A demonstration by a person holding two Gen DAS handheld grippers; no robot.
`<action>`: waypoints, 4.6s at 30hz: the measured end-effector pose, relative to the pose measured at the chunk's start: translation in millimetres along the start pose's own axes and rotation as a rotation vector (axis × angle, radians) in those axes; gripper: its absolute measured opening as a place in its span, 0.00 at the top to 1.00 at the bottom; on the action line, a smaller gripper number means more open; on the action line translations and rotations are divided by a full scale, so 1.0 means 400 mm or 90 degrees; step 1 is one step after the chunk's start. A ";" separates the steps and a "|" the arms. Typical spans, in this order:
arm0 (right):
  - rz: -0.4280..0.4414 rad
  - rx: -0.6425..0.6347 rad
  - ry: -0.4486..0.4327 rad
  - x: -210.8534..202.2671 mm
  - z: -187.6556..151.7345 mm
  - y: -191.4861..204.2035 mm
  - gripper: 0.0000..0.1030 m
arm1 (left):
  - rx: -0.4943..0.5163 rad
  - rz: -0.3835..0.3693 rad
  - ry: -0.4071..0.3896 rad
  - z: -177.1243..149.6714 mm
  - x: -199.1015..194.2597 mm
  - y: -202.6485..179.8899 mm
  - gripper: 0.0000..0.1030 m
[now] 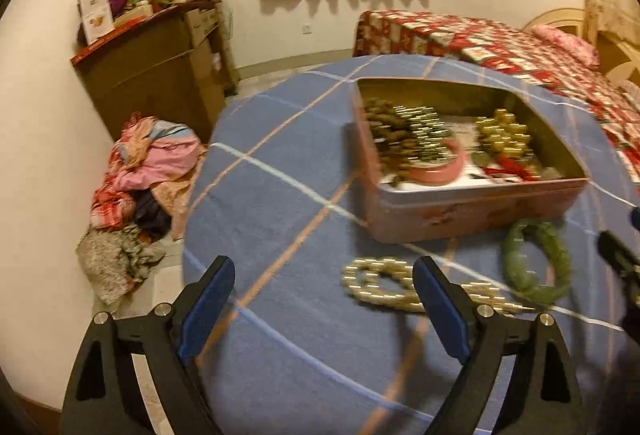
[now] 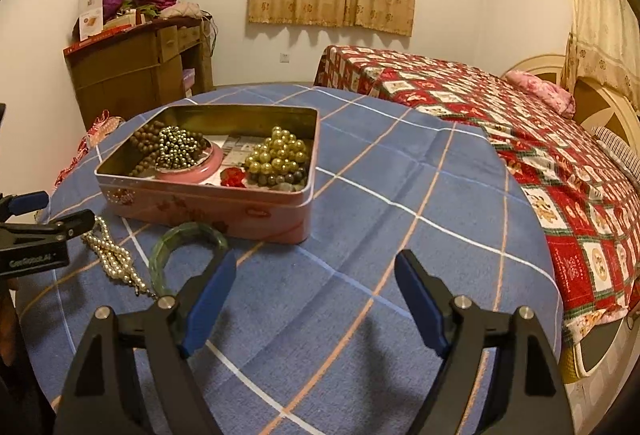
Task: Organize jewelry
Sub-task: 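Withdraw both open tools toward the pearl necklace and green jade bangle, then grasp the pearl necklace with the left tool while the right tool grasps the green jade bangle, then carry the pearl necklace and jade bangle into the tin and open both tools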
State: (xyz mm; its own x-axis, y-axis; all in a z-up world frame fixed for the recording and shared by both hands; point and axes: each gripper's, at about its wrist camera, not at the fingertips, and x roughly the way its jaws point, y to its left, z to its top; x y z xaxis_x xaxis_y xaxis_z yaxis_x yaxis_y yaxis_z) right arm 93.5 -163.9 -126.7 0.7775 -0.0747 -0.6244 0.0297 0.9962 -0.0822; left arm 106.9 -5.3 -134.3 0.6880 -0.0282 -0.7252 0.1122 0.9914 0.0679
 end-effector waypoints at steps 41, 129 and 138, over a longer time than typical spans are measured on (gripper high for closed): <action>0.096 -0.084 0.094 0.068 0.029 0.147 0.17 | -0.050 -0.089 -0.019 -0.002 -0.014 0.071 0.20; 0.053 -0.094 -0.103 -0.079 0.184 0.057 0.85 | 0.079 -0.085 -0.194 0.208 -0.181 -0.037 0.95; 0.044 -0.096 -0.102 -0.044 0.217 0.059 0.85 | 0.087 -0.069 -0.188 0.236 -0.136 -0.062 0.94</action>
State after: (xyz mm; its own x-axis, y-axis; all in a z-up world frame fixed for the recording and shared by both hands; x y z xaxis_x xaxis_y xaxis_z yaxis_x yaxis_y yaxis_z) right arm 135.1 -135.1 -50.1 0.8647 0.0129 -0.5022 -0.1117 0.9796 -0.1672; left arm 134.3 -40.6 -31.8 0.8427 -0.1879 -0.5045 0.2771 0.9548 0.1072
